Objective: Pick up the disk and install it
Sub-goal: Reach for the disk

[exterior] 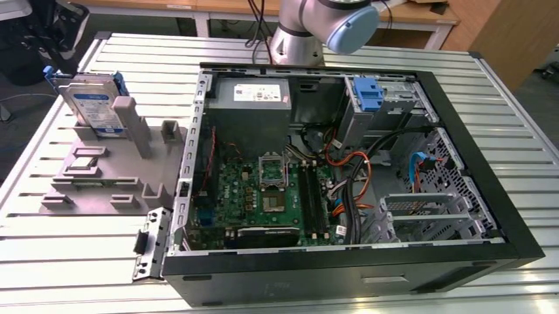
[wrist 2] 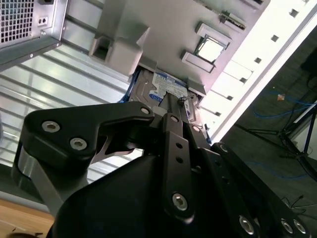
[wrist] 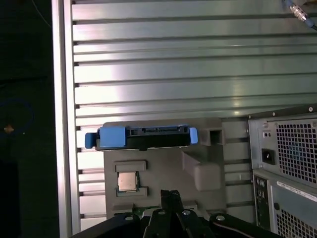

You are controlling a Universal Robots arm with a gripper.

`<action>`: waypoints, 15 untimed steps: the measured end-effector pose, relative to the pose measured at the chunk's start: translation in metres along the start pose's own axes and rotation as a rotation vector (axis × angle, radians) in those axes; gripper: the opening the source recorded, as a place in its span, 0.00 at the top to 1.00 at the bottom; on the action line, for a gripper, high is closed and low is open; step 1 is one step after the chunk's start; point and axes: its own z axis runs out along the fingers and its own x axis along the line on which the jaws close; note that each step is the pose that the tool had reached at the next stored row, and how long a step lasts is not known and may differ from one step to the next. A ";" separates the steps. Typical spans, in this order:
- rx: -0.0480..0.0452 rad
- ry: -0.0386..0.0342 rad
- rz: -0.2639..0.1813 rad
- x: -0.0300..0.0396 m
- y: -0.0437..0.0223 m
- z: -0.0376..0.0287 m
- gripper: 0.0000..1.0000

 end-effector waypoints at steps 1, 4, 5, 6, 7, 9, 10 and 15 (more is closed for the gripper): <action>-0.0012 0.0001 0.000 0.0019 0.0017 0.0011 0.89; -0.0042 0.0004 0.000 0.0070 0.0063 0.0050 0.89; -0.0050 0.0004 0.000 0.0081 0.0076 0.0065 0.89; -0.0056 0.0005 0.000 0.0091 0.0087 0.0081 0.89; -0.0062 0.0006 0.000 0.0099 0.0099 0.0097 0.89; -0.0067 0.0005 0.000 0.0110 0.0129 0.0128 0.89; -0.0067 0.0006 0.000 0.0113 0.0149 0.0139 0.89; -0.0068 0.0005 0.000 0.0128 0.0256 0.0184 0.89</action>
